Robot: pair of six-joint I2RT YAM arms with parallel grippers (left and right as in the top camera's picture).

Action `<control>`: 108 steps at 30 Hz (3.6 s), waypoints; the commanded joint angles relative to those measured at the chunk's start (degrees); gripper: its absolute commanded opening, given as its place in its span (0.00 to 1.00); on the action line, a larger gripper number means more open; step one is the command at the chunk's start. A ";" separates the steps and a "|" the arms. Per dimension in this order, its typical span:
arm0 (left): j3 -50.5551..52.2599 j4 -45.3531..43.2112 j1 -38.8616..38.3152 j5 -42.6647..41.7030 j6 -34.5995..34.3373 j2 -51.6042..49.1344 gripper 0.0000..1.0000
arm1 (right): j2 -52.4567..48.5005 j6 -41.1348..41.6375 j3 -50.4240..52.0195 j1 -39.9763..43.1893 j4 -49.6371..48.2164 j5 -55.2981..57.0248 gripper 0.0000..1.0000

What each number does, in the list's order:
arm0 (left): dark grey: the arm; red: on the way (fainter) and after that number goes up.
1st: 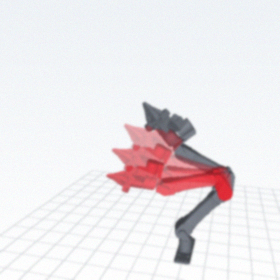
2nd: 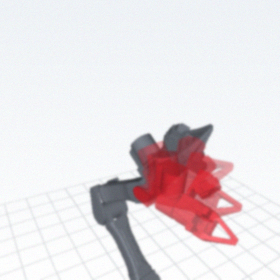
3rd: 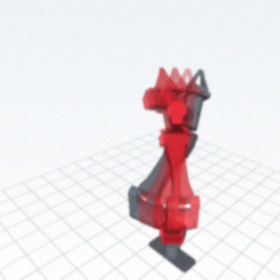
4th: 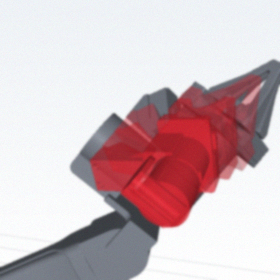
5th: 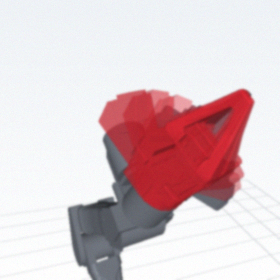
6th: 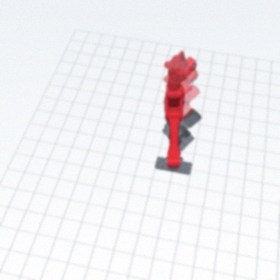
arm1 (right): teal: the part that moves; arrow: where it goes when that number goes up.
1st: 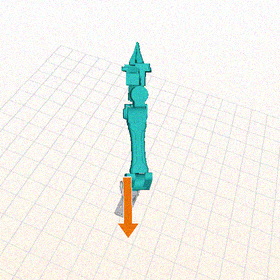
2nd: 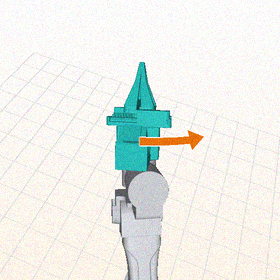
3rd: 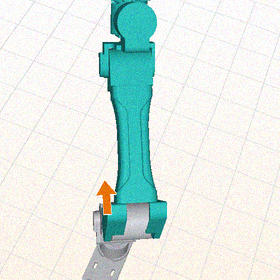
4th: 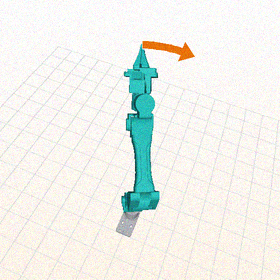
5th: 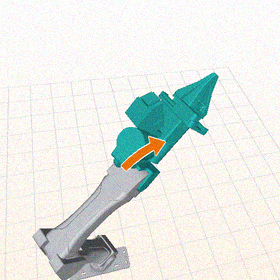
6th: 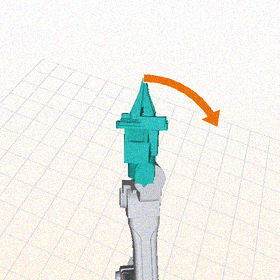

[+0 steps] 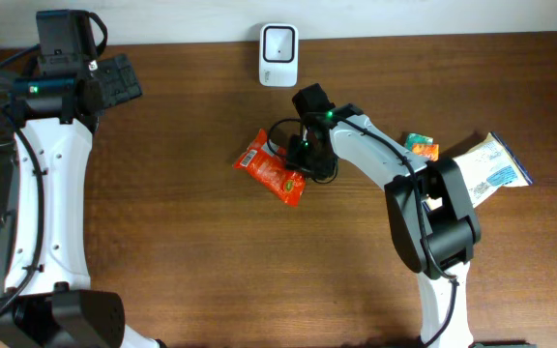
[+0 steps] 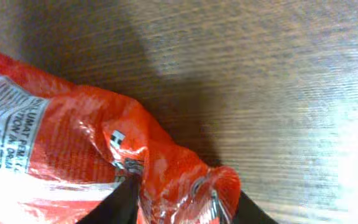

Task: Scan the item barcode
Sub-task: 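Grasp the red snack packet with the right gripper and drag it right, then lift the red packet with the right gripper toward the scanner, then hold the red packet over the white scanner with the right gripper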

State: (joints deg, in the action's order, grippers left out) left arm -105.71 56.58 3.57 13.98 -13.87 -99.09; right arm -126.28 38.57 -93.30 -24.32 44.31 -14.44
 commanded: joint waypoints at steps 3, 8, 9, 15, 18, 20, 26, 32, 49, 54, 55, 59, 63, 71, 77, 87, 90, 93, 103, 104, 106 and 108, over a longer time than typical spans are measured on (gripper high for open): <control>-1.09 0.11 -0.04 0.44 0.92 1.40 0.99 | -1.70 -0.20 1.49 -0.04 -0.46 1.36 0.07; -1.09 0.11 -0.04 0.44 0.92 1.40 0.99 | -1.46 -9.31 0.98 1.25 -1.81 -9.25 0.04; -1.09 0.11 -0.04 0.44 0.92 1.40 0.99 | -1.11 -15.19 0.37 2.03 -2.67 -14.25 0.04; -1.09 0.11 -0.04 0.44 0.92 1.40 0.99 | 5.79 -37.62 -2.62 8.76 -1.49 -42.27 0.04; -1.09 0.11 -0.02 0.44 0.92 1.40 0.99 | 9.70 -41.51 -2.62 11.30 2.60 -45.46 0.04; -1.09 0.11 -0.02 0.44 0.92 1.40 0.99 | 11.50 -41.57 -2.62 11.89 2.71 -49.09 0.04; -1.09 0.11 -0.02 0.44 0.92 1.40 0.99 | 13.38 -37.53 -5.03 17.44 1.73 -73.40 0.04; -1.09 0.11 -0.02 0.44 0.92 1.40 0.99 | 13.44 -25.99 -5.95 24.72 1.70 -74.51 0.04; -1.09 0.11 -0.04 0.42 0.92 1.40 0.99 | 13.42 -24.94 -10.56 12.81 2.91 -3.63 0.04; -1.09 0.11 -0.04 0.42 0.92 1.40 0.99 | 13.42 -34.99 -15.43 2.47 -2.56 30.69 0.04; -1.09 0.11 -0.02 0.42 0.92 1.40 0.99 | 13.35 -38.42 -15.41 1.09 -5.27 34.75 0.04; -1.09 0.11 -0.02 0.44 0.92 1.40 0.99 | 11.91 -52.98 -15.41 -2.43 -22.34 43.65 0.04; -1.09 0.11 -0.02 0.44 0.92 1.40 0.99 | 9.09 -63.67 -15.41 -2.29 -36.33 43.60 0.04; -1.09 0.11 -0.02 0.44 0.92 1.40 0.99 | -0.85 -87.65 -15.41 -2.38 -55.25 43.43 0.04; -1.09 0.11 -0.02 0.44 0.92 1.40 0.99 | -2.51 -95.43 -15.41 -3.13 -62.18 43.04 0.04; -1.09 0.11 -0.04 0.44 0.92 1.40 0.99 | -9.90 -117.72 -15.41 -3.80 -77.24 35.80 0.04; -1.09 0.11 -0.04 0.44 0.92 1.40 0.99 | -10.49 -119.38 -15.41 -3.80 -80.43 35.58 0.04; -1.09 0.11 -0.02 0.44 0.92 1.40 0.99 | -10.49 -114.95 -15.41 -4.70 -81.09 45.55 0.04; -1.09 0.11 -0.02 0.44 0.92 1.40 0.99 | 4.20 -63.54 -15.43 -1.27 -32.22 29.55 0.30; -1.09 0.11 -0.02 0.42 0.92 1.40 0.99 | 6.32 -59.23 -15.43 0.70 -26.75 22.60 0.35; -1.09 0.11 -0.02 0.44 0.92 1.40 0.99 | 8.46 -50.58 -15.43 7.48 -17.90 3.89 0.45; -1.09 0.11 -0.02 0.44 0.92 1.40 0.99 | 6.93 -43.17 -15.39 15.67 -13.57 -13.33 0.51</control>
State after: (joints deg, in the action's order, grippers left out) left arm -105.75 56.60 3.57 13.98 -13.87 -99.09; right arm -118.87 -18.52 -108.42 -17.96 27.49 -2.02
